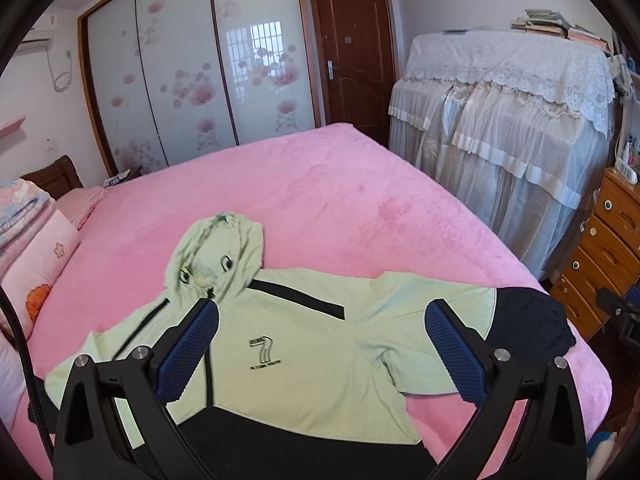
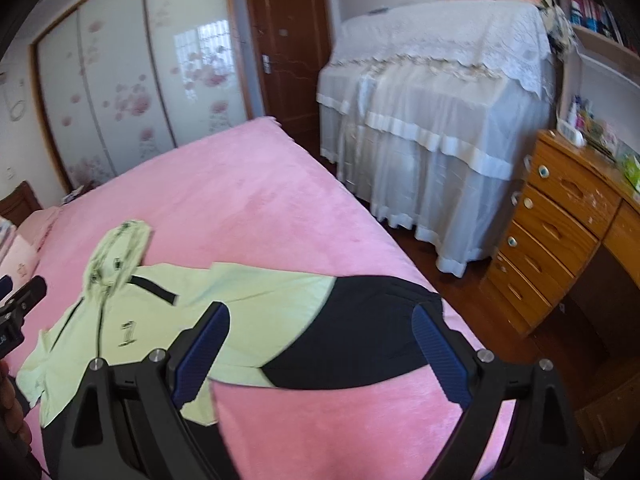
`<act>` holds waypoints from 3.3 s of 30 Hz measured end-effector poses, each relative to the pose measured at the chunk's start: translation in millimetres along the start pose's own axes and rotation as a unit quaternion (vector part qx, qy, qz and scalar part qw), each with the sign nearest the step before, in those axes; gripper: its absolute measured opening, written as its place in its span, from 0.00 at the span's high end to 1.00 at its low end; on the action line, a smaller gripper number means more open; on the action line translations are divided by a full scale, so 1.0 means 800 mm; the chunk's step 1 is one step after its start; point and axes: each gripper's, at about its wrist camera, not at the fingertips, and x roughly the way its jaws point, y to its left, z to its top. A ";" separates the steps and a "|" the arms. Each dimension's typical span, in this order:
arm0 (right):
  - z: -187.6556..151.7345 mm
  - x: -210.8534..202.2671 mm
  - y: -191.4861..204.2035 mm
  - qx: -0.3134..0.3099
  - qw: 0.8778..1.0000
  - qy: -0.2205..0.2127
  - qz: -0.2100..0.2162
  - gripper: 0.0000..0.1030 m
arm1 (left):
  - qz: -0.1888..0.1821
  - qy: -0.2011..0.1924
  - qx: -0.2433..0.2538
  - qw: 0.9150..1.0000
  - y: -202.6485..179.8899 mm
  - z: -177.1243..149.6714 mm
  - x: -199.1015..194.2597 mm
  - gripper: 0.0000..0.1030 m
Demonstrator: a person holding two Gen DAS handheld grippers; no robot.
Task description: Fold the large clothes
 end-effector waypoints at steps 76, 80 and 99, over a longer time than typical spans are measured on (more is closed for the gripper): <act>-0.203 0.108 0.178 -0.037 0.967 0.165 0.188 0.61 | -0.234 0.240 -0.227 0.914 0.119 -0.202 0.302 0.36; -0.201 0.118 0.168 -0.022 0.970 0.167 0.176 0.61 | -0.258 0.284 -0.249 0.890 0.111 -0.188 0.314 0.76; -0.142 0.213 0.228 0.008 0.978 0.146 0.151 0.61 | -0.100 0.052 -0.224 0.968 0.271 0.030 0.159 0.79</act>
